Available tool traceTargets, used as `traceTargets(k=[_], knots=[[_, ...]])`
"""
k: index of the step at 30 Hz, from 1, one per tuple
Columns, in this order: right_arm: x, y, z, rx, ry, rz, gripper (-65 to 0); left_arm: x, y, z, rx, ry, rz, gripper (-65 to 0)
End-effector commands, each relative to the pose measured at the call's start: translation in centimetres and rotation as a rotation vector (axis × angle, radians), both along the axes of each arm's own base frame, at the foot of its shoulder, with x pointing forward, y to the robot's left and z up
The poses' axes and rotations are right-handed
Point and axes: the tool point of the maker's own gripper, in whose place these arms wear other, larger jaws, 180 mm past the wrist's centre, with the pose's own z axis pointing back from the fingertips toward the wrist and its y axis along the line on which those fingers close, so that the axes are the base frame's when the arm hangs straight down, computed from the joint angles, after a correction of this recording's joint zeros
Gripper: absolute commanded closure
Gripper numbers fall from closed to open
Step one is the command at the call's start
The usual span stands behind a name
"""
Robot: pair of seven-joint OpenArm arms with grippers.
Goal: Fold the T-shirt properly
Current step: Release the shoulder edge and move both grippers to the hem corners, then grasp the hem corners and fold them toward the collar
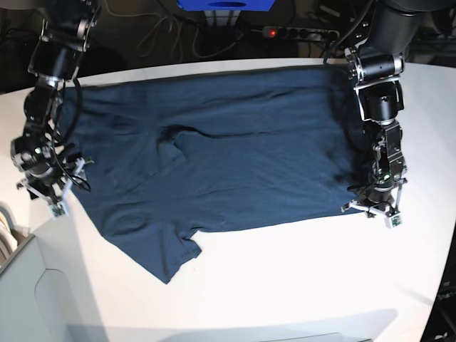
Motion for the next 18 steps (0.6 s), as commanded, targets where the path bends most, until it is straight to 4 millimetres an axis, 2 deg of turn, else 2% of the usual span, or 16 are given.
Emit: traceTargets(k=[1, 4, 6, 9, 12, 15, 18], knots=[[2.7, -0.1, 2.3, -0.015, -0.070, 0.023, -41.3, 0.4, 0.5, 0.7, 0.008, 0.001, 0.003, 0.0], [6.5, 1.2, 2.9, 0.024, -0.105, 0.057, -41.4, 0.4, 0.5, 0.7, 0.008, 0.001, 0.003, 0.0], [9.1, 2.9, 2.7, 0.096, -0.134, 0.076, -41.5, 0.3, 0.5, 0.6, 0.008, 0.004, 0.003, 0.0], [11.8, 4.2, 2.4, 0.203, -0.168, 0.075, -41.5, -0.2, 0.5, 0.2, 0.012, 0.011, 0.001, 0.0], [13.5, 5.2, 1.8, 0.293, -0.194, 0.070, -41.5, -0.9, 0.5, 0.0, 0.023, 0.014, -0.005, 0.0], [14.3, 5.9, 1.1, 0.362, -0.228, 0.053, -41.5, -1.2, 0.4, 0.1, 0.031, 0.011, -0.010, 0.0], [14.8, 4.8, 1.1, 0.357, -0.294, -0.015, -41.5, -1.5, 0.4, -0.2, 0.033, 0.016, -0.011, 0.0]])
